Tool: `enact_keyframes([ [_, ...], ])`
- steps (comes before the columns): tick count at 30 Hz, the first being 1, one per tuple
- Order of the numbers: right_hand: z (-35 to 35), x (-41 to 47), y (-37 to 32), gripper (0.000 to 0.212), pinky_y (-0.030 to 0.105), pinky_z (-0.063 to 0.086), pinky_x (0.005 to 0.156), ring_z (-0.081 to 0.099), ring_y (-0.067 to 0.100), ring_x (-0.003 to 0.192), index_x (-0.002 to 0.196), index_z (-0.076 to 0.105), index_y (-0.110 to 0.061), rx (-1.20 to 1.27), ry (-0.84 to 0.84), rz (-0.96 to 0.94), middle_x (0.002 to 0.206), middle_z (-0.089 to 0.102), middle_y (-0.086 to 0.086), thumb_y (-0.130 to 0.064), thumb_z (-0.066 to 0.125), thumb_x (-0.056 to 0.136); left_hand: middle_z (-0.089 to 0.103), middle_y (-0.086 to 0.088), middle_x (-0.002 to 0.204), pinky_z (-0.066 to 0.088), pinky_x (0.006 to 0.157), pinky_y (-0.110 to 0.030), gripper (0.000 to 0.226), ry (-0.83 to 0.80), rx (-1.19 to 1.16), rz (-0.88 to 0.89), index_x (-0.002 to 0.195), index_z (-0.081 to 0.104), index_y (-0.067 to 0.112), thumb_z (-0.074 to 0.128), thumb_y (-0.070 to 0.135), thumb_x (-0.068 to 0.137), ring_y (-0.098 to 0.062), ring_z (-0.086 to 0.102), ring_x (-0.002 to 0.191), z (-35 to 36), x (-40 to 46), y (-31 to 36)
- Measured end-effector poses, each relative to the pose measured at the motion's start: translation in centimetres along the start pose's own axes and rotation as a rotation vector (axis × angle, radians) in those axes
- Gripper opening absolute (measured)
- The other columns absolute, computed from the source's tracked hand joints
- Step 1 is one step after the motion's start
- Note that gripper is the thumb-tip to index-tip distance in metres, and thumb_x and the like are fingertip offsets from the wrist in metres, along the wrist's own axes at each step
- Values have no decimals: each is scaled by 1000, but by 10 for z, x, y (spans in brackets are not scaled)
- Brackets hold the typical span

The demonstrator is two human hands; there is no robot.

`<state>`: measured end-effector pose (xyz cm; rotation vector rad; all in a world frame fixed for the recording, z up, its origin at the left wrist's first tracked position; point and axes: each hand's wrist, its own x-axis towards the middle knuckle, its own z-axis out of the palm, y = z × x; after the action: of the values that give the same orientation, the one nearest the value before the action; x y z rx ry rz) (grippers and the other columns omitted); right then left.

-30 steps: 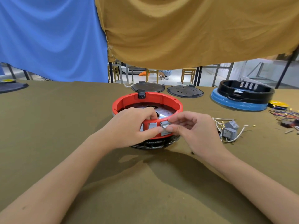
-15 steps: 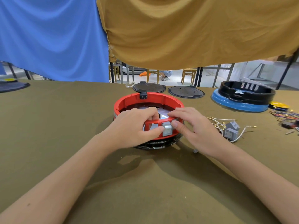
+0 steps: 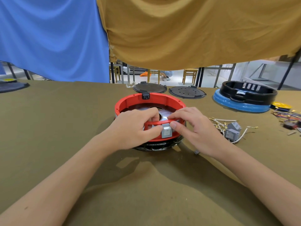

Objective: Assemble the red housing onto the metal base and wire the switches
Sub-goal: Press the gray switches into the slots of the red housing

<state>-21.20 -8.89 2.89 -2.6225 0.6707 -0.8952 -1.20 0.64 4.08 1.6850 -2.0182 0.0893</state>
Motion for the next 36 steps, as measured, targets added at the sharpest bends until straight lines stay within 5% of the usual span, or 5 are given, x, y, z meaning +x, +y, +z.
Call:
enact_keyframes([
  [21, 2, 4, -3, 19, 1, 29, 81, 43, 1, 105, 110, 69, -25, -27, 48, 35, 106, 63, -13, -31, 59, 95, 56, 1, 68, 40, 63, -37, 25, -27, -20, -76, 77, 40, 27, 38, 51, 85, -15, 51, 65, 0, 3, 6],
  [36, -3, -1, -6, 21, 15, 41, 88, 50, 4, 109, 111, 69, -23, 23, 38, -1, 110, 58, -11, -30, 58, 95, 58, 1, 69, 43, 64, -39, 26, 11, -44, -59, 80, 44, 25, 44, 50, 87, -17, 53, 66, 1, 2, 7],
])
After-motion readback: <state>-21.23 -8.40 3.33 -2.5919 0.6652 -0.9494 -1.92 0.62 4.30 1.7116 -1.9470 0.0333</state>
